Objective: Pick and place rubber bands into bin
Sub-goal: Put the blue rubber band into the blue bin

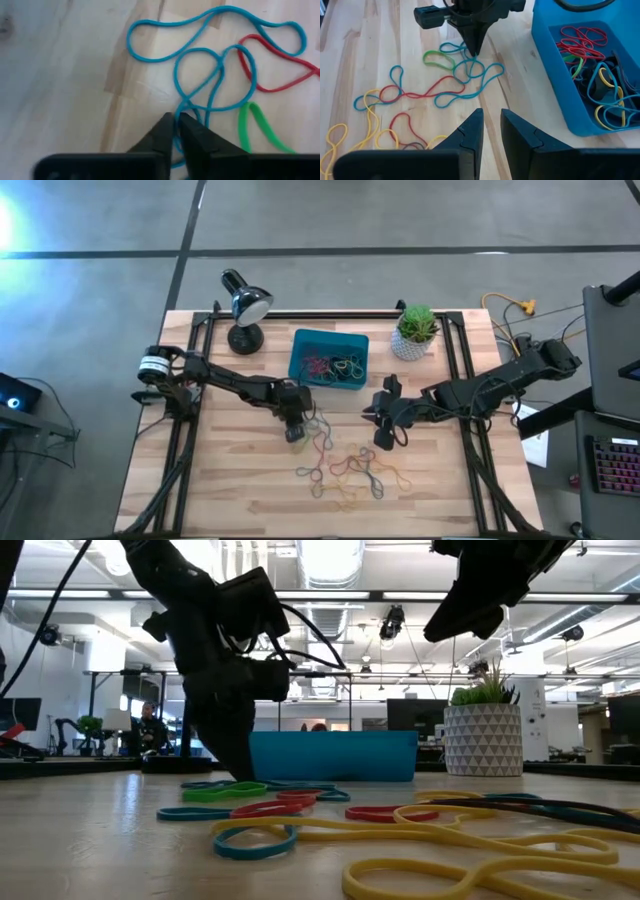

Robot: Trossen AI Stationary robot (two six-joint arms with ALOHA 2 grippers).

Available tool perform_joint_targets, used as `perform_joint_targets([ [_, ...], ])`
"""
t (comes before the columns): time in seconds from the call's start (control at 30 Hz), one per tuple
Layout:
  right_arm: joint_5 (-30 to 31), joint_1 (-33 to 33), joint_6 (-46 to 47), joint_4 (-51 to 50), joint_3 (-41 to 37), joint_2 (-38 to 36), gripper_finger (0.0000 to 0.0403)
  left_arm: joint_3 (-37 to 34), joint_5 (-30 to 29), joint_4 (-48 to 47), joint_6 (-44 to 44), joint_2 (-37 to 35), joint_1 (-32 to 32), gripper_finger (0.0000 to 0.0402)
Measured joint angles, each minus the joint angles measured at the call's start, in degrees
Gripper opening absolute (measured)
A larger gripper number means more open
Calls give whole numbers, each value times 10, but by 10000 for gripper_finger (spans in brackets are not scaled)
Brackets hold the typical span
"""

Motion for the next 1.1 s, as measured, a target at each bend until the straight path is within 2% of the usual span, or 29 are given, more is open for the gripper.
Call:
perform_joint_targets([
  [0.3, 0, 0, 0, 0, -4, 0, 57, 0, -18, -18, 2, -40, 1, 1],
  [0.63, 1, 0, 0, 0, -7, 0, 57, 27, -21, -14, 1, -147, 2, 0],
  [0.77, 9, 0, 0, 0, -7, 0, 57, 43, -67, -13, 4, -184, 3, 0],
  [0.9, 11, -1, 0, 5, -8, 0, 57, 56, -161, -12, 39, -208, 15, 0],
  [1.0, 11, -1, 0, 9, -8, 0, 57, 65, -223, -8, 76, -210, 40, 0],
  [1.1, 11, -2, 1, 12, -8, 0, 57, 75, -243, 1, 96, -198, 83, 0],
])
